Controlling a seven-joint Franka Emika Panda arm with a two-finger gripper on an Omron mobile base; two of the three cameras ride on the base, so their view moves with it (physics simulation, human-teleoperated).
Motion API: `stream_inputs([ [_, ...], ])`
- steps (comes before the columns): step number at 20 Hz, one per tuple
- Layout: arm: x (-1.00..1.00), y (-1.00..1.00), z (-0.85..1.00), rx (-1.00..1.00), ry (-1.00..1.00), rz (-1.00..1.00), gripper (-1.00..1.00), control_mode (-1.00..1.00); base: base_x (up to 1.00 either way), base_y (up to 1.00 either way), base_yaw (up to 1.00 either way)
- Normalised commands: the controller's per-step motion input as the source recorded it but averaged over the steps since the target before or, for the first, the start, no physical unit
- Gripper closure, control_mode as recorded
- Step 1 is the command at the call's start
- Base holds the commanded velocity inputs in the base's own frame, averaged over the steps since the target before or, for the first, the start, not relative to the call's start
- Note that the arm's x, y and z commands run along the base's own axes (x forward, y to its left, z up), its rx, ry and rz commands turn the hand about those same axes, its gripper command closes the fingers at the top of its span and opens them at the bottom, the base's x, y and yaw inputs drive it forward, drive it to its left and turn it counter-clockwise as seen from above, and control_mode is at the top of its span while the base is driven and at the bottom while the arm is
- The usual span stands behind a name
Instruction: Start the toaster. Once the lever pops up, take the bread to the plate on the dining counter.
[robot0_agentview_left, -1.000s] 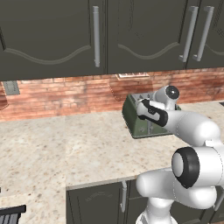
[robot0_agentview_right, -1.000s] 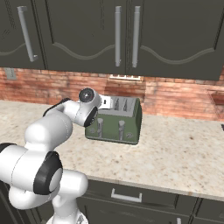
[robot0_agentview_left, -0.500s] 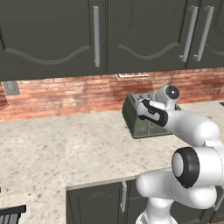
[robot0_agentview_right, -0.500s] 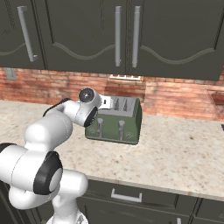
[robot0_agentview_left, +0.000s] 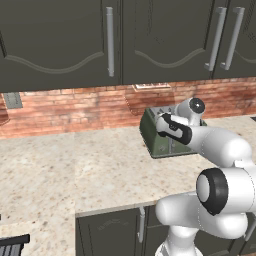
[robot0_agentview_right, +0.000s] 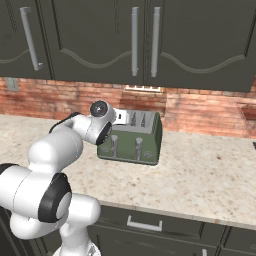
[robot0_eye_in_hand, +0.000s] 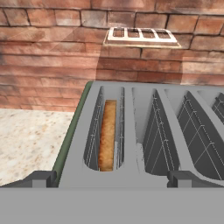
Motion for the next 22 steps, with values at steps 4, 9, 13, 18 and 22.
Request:
stream_inputs([
  [4,0.00,0.00,0.00,0.00,0.00,0.00,-1.00,-1.00,0.00,0.00,0.00],
  [9,0.00,0.00,0.00,0.00,0.00,0.00,-1.00,-1.00,0.00,0.00,0.00],
  [13,0.00,0.00,0.00,0.00,0.00,0.00,-1.00,-1.00,0.00,0.00,0.00],
  [18,0.00,0.00,0.00,0.00,0.00,0.00,-1.00,-1.00,0.00,0.00,0.00],
  [22,0.00,0.00,0.00,0.00,0.00,0.00,-1.00,-1.00,0.00,0.00,0.00],
])
